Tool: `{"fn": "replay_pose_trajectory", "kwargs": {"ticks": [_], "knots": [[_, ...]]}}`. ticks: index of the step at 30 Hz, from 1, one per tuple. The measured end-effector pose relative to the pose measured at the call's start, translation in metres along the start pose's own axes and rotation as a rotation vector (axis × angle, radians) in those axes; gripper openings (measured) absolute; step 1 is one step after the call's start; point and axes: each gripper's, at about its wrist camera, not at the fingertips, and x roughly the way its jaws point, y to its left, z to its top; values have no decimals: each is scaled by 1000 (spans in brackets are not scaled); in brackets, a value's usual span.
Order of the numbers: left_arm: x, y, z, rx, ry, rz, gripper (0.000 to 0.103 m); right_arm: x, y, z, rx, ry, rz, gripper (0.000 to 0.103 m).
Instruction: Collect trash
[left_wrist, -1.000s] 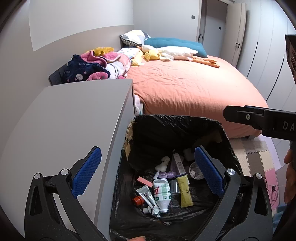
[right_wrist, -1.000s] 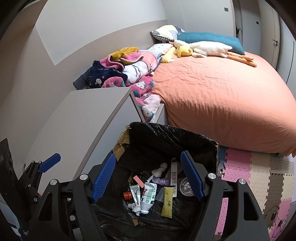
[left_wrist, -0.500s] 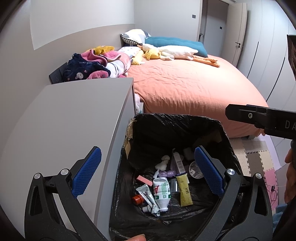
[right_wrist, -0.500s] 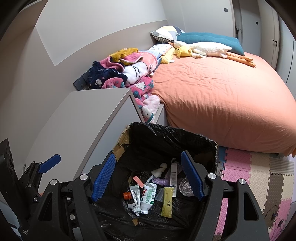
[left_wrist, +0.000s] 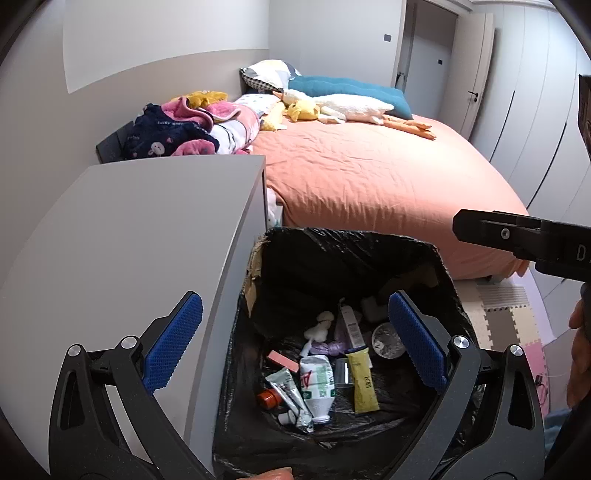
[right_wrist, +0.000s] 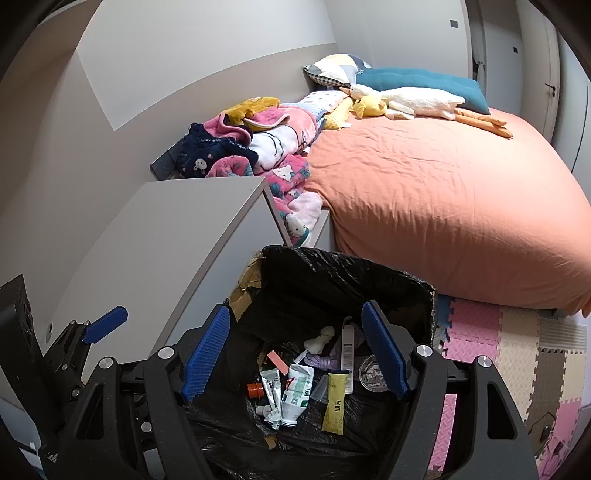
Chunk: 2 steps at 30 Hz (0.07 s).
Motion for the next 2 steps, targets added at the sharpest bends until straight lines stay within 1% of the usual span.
{"fn": "replay_pose_trajectory", "kwargs": {"ticks": [2], "knots": [[0,0,0,1,4,1,97,0,0,0,0,2,1,75]]}}
